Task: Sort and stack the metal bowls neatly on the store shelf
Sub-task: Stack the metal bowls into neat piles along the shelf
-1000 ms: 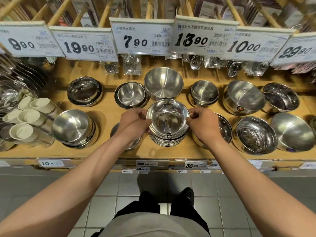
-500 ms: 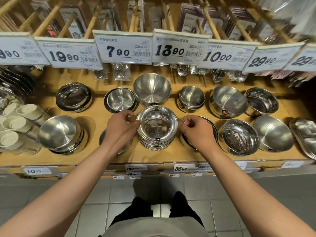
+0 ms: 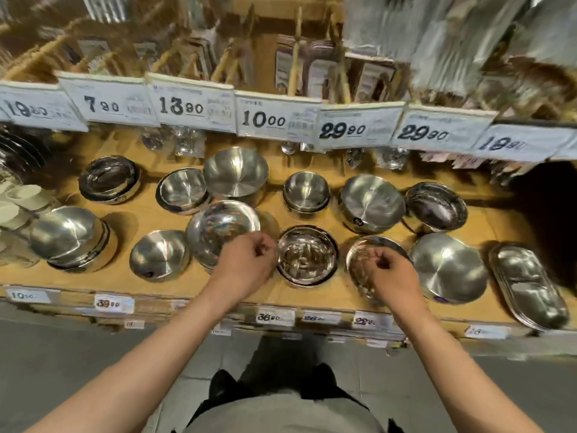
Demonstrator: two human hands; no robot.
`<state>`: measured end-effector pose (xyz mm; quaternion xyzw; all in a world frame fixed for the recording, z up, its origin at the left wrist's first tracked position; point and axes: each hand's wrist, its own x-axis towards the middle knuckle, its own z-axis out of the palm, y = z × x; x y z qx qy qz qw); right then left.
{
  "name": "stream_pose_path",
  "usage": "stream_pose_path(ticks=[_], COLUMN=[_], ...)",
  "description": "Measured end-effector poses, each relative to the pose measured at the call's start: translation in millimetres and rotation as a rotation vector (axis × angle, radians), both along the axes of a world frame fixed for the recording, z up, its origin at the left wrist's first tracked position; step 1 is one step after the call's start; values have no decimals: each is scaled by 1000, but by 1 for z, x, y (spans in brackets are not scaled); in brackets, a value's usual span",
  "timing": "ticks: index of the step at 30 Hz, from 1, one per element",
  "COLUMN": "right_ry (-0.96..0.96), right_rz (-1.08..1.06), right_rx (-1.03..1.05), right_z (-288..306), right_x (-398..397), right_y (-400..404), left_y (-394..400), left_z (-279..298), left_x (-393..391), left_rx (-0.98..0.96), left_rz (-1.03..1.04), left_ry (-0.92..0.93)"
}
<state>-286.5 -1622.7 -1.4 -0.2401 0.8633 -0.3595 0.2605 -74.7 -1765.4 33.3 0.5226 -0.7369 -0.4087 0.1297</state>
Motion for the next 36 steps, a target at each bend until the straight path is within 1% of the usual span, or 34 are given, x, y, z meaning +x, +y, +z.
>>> stream_pose_path(ticks=[2,4,5,6,8,10,13,14,18,20,26,31,34,36], right_ry=[20,79,120,143,105,64,38,30,-1,-27,-80,-113,-69,31], right_rz=[1,17,41,65,97,109,134,139,190,220,221,218,244,266], right_rx=[26,46,59,84,163,229,251,264,298,297,291,282,331,359], right_z=[-3,-9,-12,-16,-21,-26,-28,-28,-30,-31,-32,-31,-25,-18], right_x=[-22,-39,-45,-48,-52,-57,-65,-67,-72,-74,-75,-75,-75,-73], right_y=[18,33,40,45,51,54,54,54,54,54,51,49,49,49], left_y=[19,31,37,41,48,48,42,42,42,41,31,30,30,27], left_z=[-13,-27,-33,-38,-48,-55,-57,-55,-50,-48,-43,-31,-21,-11], left_x=[-19,-34,-39,-43,-48,-51,-57,-58,-58,-58,-60,-62,-59,-51], left_rx=[62,39,56,108,227,284,359,360,351,435,650,745,724,695], left_rz=[-22,-5,35,90,211,292,443,466,475,481,469,444,420,418], left_ry=[-178,-397,-435,-426,-341,-281,-125,-118,-106,-55,107,135,116,118])
